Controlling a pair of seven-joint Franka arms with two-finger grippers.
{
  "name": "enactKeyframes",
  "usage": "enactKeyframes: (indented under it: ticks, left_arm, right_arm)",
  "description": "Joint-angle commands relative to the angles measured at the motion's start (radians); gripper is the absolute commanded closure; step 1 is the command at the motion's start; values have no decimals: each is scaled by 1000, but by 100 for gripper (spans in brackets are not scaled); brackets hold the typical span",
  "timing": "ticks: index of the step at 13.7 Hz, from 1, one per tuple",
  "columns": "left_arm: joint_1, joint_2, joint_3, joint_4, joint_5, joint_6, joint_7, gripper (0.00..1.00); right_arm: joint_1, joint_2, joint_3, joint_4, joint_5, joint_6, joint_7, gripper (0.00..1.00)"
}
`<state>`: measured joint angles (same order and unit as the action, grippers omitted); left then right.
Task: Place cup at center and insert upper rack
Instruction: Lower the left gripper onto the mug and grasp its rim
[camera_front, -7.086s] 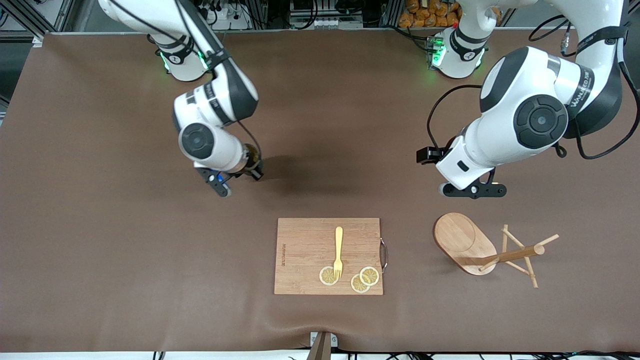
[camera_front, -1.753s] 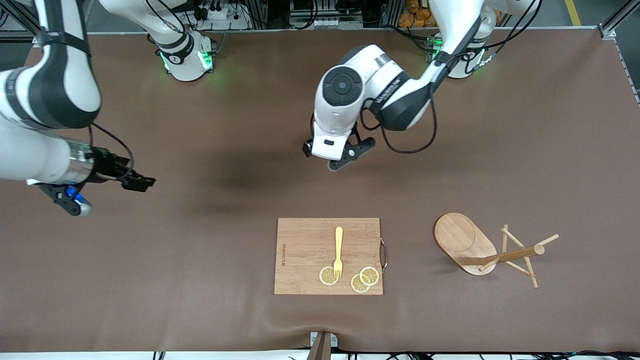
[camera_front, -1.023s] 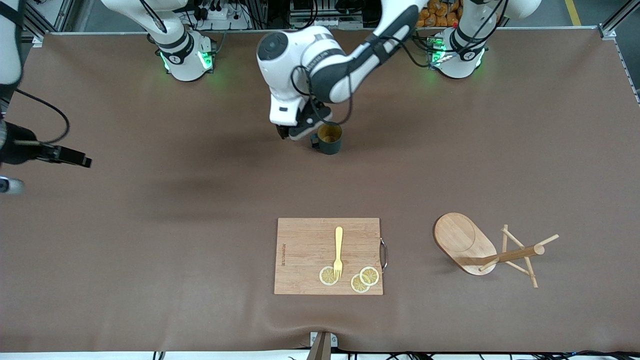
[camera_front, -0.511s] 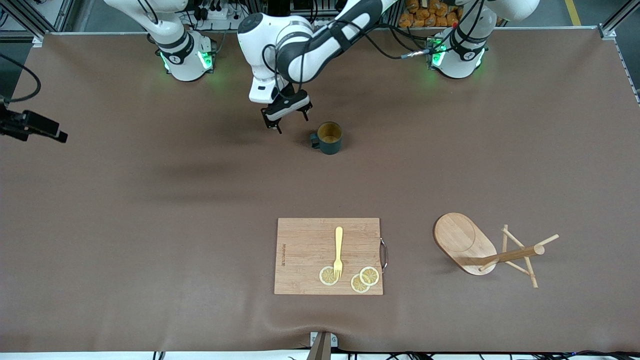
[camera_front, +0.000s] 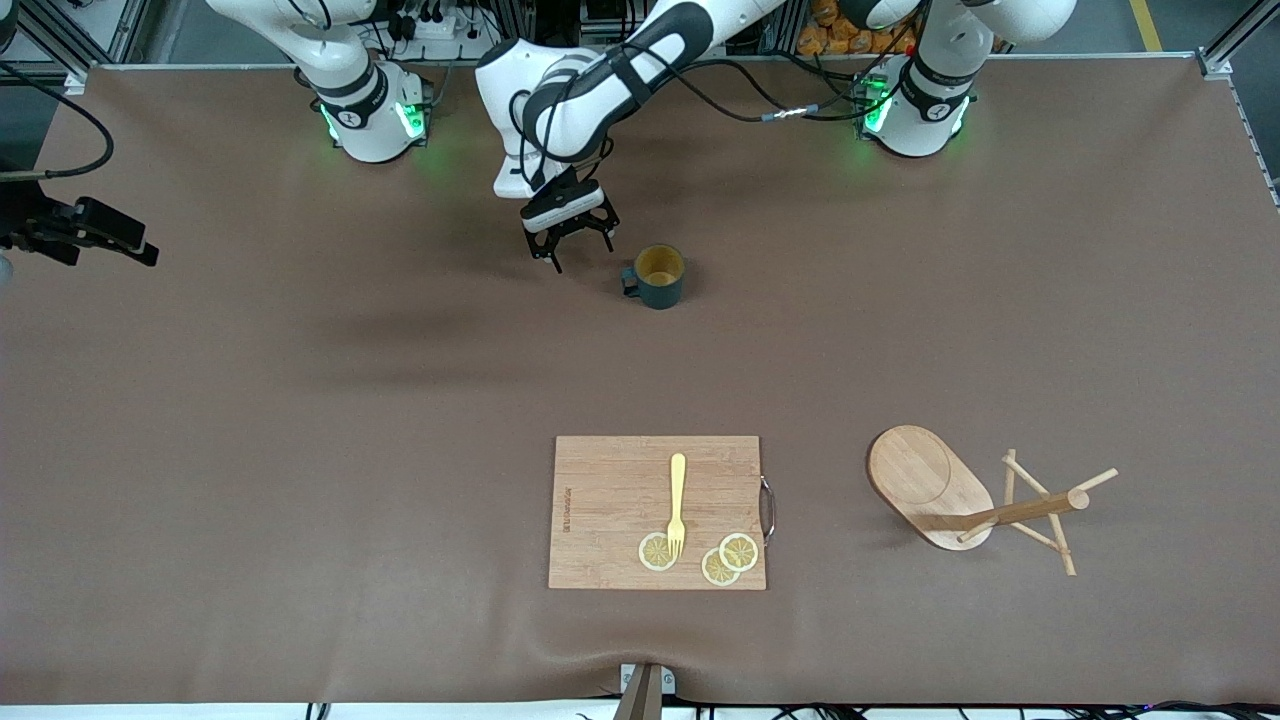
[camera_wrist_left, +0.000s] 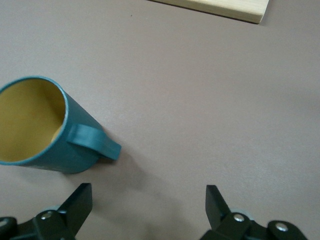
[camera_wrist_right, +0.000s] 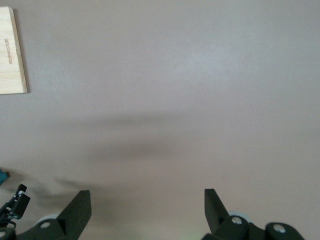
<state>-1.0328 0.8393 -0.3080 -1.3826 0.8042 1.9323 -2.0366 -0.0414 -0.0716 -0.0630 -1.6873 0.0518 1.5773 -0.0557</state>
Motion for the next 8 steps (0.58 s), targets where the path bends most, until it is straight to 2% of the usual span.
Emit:
enactKeyframes:
  ticks: [1,6,8]
  left_arm:
    - [-30,23,26,23,70,-10,-120,0]
    - [-88,38,105,22,89,-53,-186,0]
    - [-90,38,110,20,89,-74,-198,0]
  right_arm:
    - [9,4,-4,55,-38,-2,10,0]
    - [49,4,-12,74,-58,-19,14,0]
    - [44,4,-15,78,-50,-2,14,0]
